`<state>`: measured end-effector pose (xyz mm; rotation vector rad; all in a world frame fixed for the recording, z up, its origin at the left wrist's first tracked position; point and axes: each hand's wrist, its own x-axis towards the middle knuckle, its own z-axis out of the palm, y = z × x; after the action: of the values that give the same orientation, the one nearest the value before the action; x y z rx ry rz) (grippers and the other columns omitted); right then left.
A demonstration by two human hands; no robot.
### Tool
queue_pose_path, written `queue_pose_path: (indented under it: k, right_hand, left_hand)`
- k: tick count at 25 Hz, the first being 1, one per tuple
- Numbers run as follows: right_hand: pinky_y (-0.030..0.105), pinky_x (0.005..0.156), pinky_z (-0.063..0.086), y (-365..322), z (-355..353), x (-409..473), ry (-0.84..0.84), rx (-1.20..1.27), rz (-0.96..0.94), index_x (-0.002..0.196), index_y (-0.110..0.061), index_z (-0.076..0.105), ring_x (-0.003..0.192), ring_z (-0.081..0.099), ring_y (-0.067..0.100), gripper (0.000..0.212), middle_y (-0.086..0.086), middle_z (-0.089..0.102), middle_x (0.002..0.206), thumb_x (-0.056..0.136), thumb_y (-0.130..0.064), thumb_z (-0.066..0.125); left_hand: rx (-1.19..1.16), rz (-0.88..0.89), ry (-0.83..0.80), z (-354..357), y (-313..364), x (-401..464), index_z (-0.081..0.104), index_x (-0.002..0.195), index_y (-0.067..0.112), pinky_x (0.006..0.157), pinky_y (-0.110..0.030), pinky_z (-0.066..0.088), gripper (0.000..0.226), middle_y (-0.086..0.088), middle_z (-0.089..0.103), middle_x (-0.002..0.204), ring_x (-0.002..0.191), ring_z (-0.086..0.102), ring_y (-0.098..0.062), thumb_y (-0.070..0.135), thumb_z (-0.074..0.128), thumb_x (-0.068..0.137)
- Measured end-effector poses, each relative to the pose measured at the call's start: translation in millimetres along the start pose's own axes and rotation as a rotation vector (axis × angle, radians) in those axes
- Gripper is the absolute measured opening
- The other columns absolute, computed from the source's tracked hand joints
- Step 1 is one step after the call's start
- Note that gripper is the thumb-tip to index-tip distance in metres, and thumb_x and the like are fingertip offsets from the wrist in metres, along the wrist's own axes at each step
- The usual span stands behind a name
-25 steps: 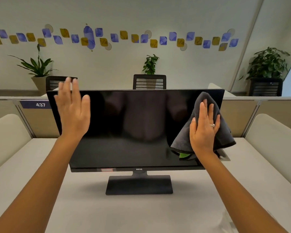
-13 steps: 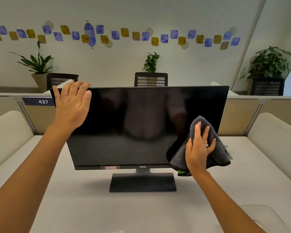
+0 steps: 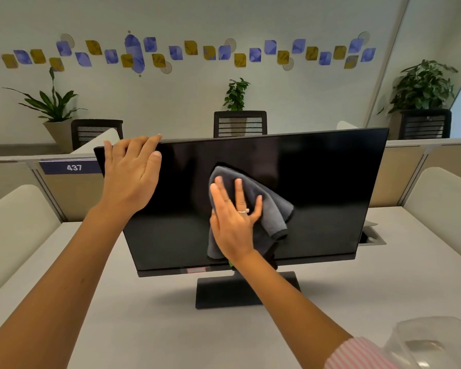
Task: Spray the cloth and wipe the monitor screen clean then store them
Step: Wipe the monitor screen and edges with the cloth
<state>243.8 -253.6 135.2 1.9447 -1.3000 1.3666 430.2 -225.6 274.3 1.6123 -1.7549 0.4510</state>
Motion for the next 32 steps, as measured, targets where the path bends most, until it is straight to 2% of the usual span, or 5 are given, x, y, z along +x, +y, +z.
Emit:
queue_pose_path:
  k: [15,22,25,28,32]
  right_hand:
    - [0.051,0.116,0.003,-34.9,30.4,-83.6,-0.325,-0.122,-0.416,0.15,-0.026,0.02,0.146,0.013,0.017,0.063,-0.008,0.017,0.157,0.093,-0.023,0.046]
    - [0.054,0.113,0.008,29.8,4.1,-106.0,-0.271,-0.25,-0.217,0.146,-0.024,0.028,0.143,0.013,0.018,0.081,-0.003,0.027,0.151,0.078,-0.018,0.071]
    - [0.06,0.107,0.022,38.4,-5.0,-84.8,-0.159,-0.323,-0.05,0.145,-0.019,0.029,0.142,0.016,0.023,0.064,-0.001,0.023,0.152,0.087,-0.021,0.057]
    - [0.063,0.105,0.023,30.9,-9.4,-42.8,-0.026,-0.264,0.21,0.146,-0.018,0.027,0.142,0.014,0.022,0.056,0.002,0.029,0.152,0.091,-0.024,0.039]
    - [0.059,0.111,0.005,1.4,-1.2,2.7,0.078,-0.041,0.384,0.148,-0.024,0.02,0.145,0.004,0.016,0.058,-0.006,0.02,0.154,0.092,-0.024,0.037]
  left_hand:
    - [0.048,0.087,-0.02,-0.8,-10.7,0.2,0.031,0.144,0.018,0.115,-0.046,0.007,0.053,-0.005,0.045,0.138,0.128,0.033,-0.027,0.029,0.017,0.095]
    - [-0.055,0.142,0.006,-13.9,-38.9,5.5,0.041,0.139,0.017,0.114,-0.045,0.017,0.052,-0.005,0.05,0.136,0.128,0.039,-0.023,0.03,0.017,0.095]
    - [-0.159,0.1,0.084,-10.4,-65.4,-4.2,0.031,0.144,0.021,0.118,-0.04,0.009,0.051,-0.001,0.034,0.15,0.14,0.024,-0.015,0.033,0.017,0.097]
    - [-0.552,-0.127,0.086,6.9,-87.6,-30.0,0.007,0.15,0.027,0.119,-0.041,0.01,0.054,0.006,0.011,0.158,0.145,0.009,-0.01,0.034,0.023,0.099]
    - [-1.052,-0.512,-0.094,31.5,-100.3,-81.6,0.009,0.15,0.022,0.111,-0.021,0.009,0.05,0.007,0.011,0.158,0.145,0.01,-0.01,0.036,0.016,0.102]
